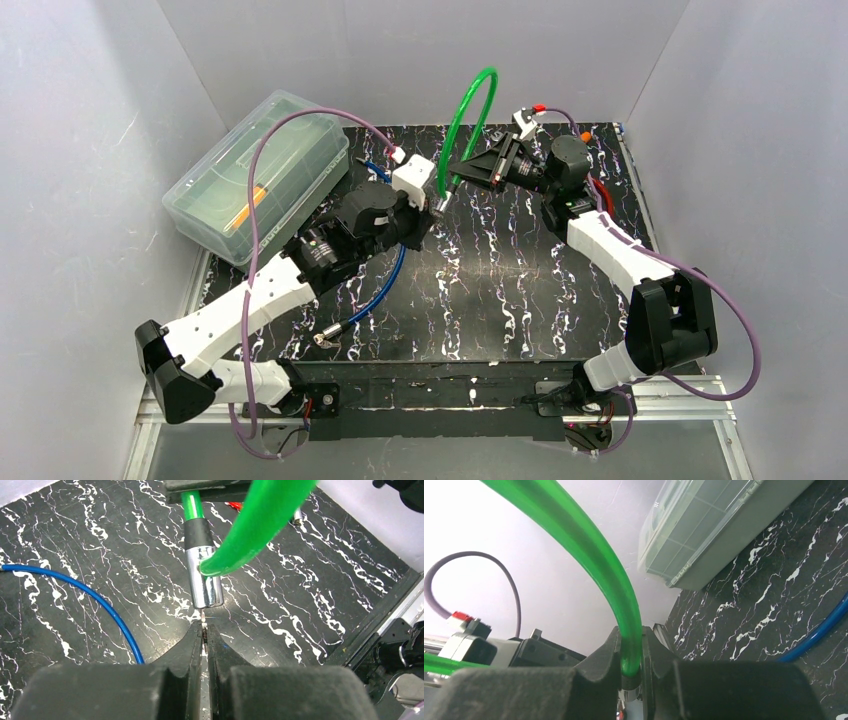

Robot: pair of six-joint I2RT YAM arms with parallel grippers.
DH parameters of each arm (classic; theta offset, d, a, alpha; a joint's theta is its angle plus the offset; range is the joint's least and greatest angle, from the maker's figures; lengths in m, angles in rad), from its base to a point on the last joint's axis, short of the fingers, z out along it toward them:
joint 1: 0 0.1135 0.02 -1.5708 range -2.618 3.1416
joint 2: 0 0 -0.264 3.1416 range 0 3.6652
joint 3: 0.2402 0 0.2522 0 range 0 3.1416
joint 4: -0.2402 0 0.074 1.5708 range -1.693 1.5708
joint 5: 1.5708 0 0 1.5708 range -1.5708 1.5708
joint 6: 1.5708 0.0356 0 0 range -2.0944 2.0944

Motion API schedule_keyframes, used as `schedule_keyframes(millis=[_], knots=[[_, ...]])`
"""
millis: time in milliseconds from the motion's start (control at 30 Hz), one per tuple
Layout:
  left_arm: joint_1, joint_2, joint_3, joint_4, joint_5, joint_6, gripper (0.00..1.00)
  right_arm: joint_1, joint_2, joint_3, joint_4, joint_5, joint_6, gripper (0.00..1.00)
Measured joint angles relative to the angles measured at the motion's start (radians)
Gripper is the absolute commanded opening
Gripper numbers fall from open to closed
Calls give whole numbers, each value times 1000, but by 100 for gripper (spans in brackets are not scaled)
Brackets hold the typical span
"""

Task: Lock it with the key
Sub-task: Lock the lock.

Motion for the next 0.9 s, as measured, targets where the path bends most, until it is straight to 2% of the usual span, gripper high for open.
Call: schedule_keyframes(millis=[267,633,667,733,767,900], knots=[[75,-13,-16,36,128,-90,0,-6,0,0,56,0,15,1],[113,-59,-92,119,301,-161,0,-6,0,0,74,-40,23,1],[117,-59,-92,121,309,-166,2,-6,0,0,74,-40,23,1],[121,-59,-92,121,316,-171,21,-6,0,0,73,-41,21,1],[121,-59,-92,121,318,-168,28,-6,0,0,72,-41,17,1],[116,-59,-90,124,348,-129,46,-7,0,0,44,-30,-11,1]])
